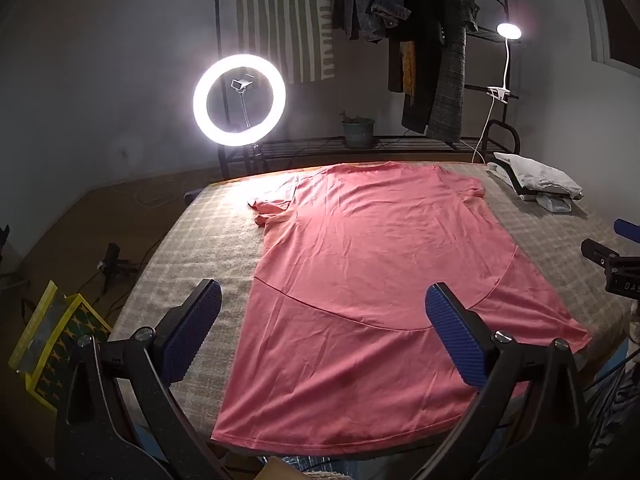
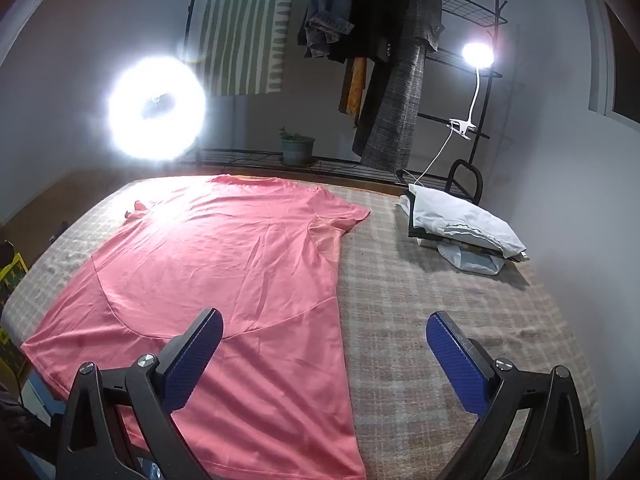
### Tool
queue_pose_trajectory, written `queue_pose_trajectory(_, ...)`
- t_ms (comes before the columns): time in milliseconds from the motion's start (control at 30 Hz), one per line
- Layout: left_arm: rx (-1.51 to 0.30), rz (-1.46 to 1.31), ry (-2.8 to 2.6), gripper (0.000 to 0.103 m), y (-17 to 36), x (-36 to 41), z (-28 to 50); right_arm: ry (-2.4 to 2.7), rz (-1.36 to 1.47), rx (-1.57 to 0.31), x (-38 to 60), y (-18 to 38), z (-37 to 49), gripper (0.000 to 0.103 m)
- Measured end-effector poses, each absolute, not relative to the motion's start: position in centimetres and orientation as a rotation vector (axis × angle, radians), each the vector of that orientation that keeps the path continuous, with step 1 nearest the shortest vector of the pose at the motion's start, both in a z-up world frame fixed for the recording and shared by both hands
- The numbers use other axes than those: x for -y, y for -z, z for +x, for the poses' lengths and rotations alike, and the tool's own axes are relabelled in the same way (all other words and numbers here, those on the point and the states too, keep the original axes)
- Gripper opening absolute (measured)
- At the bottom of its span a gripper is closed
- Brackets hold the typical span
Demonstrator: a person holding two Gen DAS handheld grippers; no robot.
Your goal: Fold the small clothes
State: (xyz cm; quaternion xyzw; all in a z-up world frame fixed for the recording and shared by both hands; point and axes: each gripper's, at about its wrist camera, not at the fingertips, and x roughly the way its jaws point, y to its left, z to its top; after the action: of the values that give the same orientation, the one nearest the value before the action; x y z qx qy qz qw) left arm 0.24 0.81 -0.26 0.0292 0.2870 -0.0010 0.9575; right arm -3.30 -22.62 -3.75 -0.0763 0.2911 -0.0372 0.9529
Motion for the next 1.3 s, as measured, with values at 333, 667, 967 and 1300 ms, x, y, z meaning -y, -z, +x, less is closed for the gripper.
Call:
queue_pose_trajectory(333, -0.573, 0.064, -0.003, 0.103, 0.1, -1.3, 0.4, 0.074, -0.154, -0.593, 22.5, 3.8, -3.3, 0.103)
queue_pose_trajectory(667, -0.560, 0.056, -0.011, 0.103, -0.3, -1.5, 0.6, 0.075, -0.151, -0.589, 22.2, 4.0, -3.1, 0.103)
queue_pose_trajectory(967, -0.509, 0.043, -0.025, 0.103, -1.3, -0.9, 0.1, 0.071, -0.099, -0.554, 21.9, 3.0, -3.1, 0.103)
queue_pose_trajectory(1300, -0.472, 0.036, -0.019, 0.103, -2.2, -0.2, -0.1, 0.067, -0.053, -0.508, 22.5, 2.1, -3.5, 0.103)
